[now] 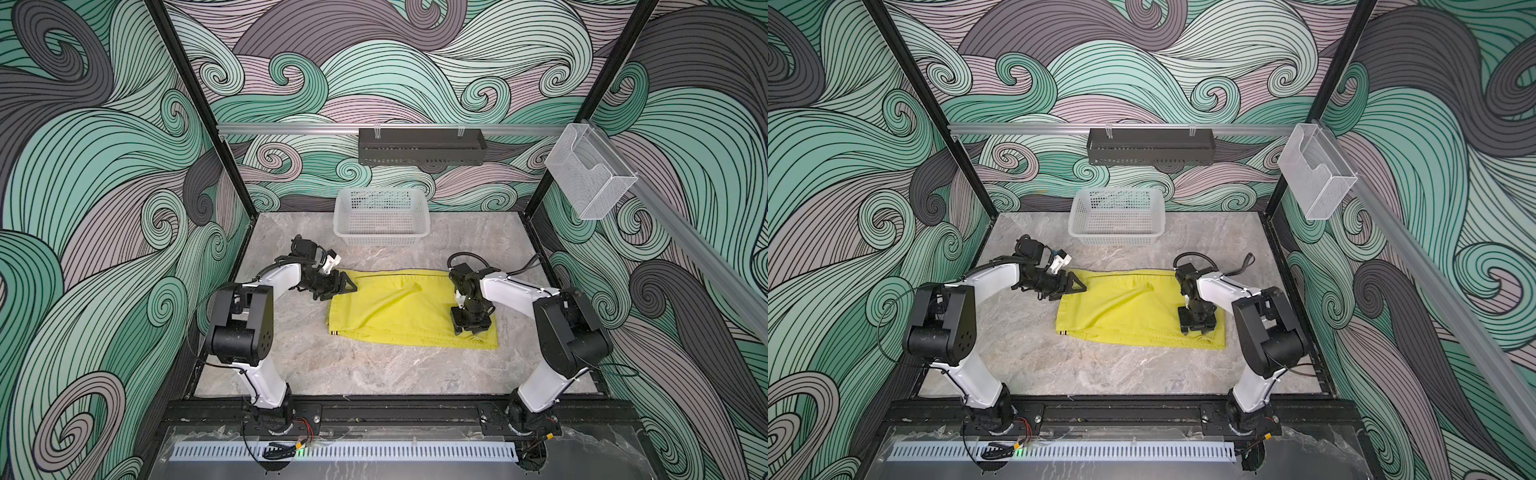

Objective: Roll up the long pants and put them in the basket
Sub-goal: Adjust the long pant at the center of the board.

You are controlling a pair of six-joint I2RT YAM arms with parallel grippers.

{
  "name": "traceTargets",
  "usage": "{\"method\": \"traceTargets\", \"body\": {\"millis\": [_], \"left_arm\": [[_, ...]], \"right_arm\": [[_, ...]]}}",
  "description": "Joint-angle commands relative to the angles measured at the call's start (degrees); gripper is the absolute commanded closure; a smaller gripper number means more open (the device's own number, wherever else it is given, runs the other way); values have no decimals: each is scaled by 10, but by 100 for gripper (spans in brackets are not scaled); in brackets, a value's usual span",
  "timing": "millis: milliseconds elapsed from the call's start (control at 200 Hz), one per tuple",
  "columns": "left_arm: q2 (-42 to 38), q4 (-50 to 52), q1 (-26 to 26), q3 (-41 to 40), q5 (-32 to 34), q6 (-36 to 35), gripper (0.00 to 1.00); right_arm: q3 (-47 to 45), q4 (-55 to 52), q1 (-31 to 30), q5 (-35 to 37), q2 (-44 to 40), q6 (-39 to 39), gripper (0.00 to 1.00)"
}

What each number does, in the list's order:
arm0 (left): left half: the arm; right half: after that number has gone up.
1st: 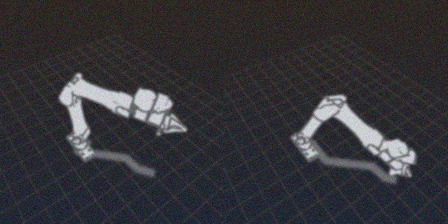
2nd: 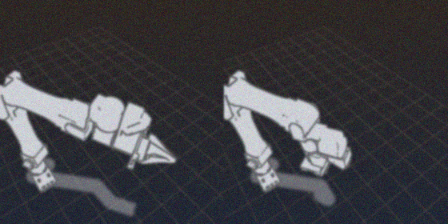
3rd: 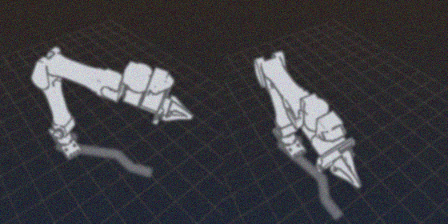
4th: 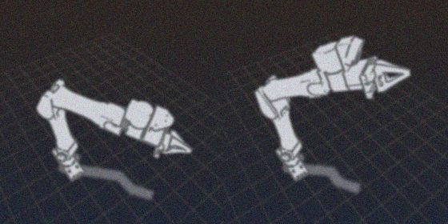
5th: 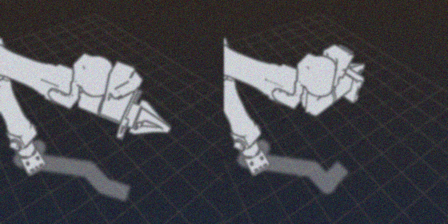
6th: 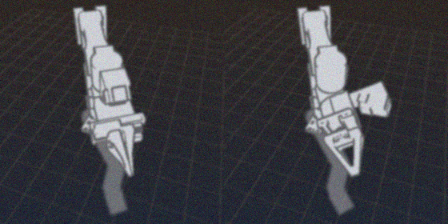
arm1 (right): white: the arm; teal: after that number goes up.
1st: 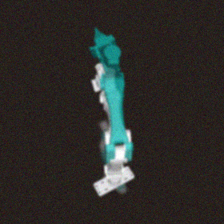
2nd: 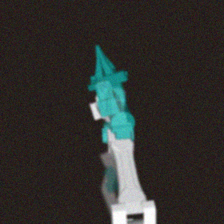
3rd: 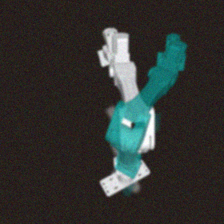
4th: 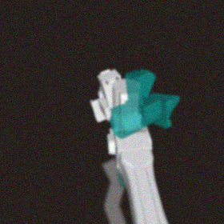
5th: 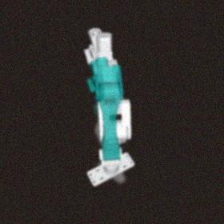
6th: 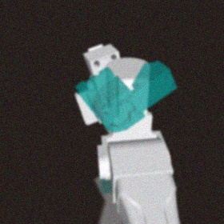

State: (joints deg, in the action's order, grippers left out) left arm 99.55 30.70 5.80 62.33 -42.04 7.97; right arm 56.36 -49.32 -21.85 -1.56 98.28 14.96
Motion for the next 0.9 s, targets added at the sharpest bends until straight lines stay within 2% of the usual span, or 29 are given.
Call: {"method": "traceTargets", "body": {"millis": [0, 210, 330, 505, 681, 756, 831, 836, 846, 851, 866, 896], "left_arm": [[11, 29, 3, 27, -40, -20, 40], [51, 42, 3, 26, -30, -30, 51], [43, 54, 3, 38, -8, -34, 58], [-1, 154, 2, 95, 45, -74, 57], [-36, 238, -2, 159, 73, -91, 53], [-25, 255, -2, 179, 85, -92, 44], [-7, 277, -2, 189, 92, -97, 41], [-5, 278, -2, 188, 93, -96, 25], [-4, 280, -2, 188, 97, -96, 9], [-2, 281, -2, 188, 99, -96, 5], [-1, 283, -2, 186, 106, -95, 2], [0, 284, -2, 183, 118, -93, 1]], "right_arm": [[-7, -4, 3, 16, 22, -9, 45], [-5, -5, 3, 15, 22, -12, 46], [-5, -5, 3, 14, 20, -12, 47], [-9, -4, 3, 11, 16, -9, 47], [-8, -4, 3, 10, 22, -9, 48], [-9, -4, 2, 9, 20, -10, 48], [-9, -4, 3, 7, 16, -11, 48], [-8, -4, 3, 7, 15, -11, 48], [-8, -5, 3, 6, 15, -11, 48], [-9, -5, 3, 6, 14, -11, 48], [-9, -5, 3, 5, 12, -12, 48], [-9, -5, 3, 4, 7, -12, 48]]}}
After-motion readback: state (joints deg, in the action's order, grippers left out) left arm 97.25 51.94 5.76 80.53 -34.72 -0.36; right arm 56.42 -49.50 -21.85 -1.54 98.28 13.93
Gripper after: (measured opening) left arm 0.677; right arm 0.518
